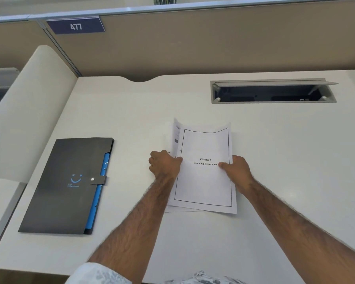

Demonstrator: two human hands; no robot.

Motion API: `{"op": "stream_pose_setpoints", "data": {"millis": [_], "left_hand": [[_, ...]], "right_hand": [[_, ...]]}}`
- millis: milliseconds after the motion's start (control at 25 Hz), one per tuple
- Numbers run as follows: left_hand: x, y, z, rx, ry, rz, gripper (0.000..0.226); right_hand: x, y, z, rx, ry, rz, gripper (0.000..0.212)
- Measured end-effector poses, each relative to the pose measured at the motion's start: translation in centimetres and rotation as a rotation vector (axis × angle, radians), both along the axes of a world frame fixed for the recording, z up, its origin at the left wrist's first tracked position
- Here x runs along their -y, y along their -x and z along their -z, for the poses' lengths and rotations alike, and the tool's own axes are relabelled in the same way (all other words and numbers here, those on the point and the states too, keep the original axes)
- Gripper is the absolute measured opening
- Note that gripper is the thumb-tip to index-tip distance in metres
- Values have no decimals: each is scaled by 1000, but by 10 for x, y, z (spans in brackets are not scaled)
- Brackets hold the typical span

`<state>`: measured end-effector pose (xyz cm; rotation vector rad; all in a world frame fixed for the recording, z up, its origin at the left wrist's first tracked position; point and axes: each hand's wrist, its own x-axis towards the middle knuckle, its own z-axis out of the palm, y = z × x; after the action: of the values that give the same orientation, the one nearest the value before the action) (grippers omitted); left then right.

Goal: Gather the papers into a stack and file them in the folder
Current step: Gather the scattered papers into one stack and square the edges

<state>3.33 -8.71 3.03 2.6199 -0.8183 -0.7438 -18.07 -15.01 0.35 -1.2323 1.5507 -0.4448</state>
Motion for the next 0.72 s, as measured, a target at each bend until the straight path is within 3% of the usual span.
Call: {"op": "stream_pose_setpoints", "data": {"millis": [80,200,280,360,560,720], "left_hand": [[1,1,-1,-124,137,17,46],[-2,-5,-3,-376,395,-121,33],[-7,-11,0,-415,507,-222,18],[-13,-12,5,-419,529,-215,10],[-16,-4,14,-604,394,-84,23],[-13,0,-4,-740,481,-33,25]], "right_hand": [[0,-2,0,4,-4,-11,21],[0,0,0,30,-5,6,24],[-1,4,-1,81,4,49,23],[-3,8,-1,135,-8,82,23],[-7,2,-2,199,-55,44,22],[-7,4,-17,229,36,125,14]]}}
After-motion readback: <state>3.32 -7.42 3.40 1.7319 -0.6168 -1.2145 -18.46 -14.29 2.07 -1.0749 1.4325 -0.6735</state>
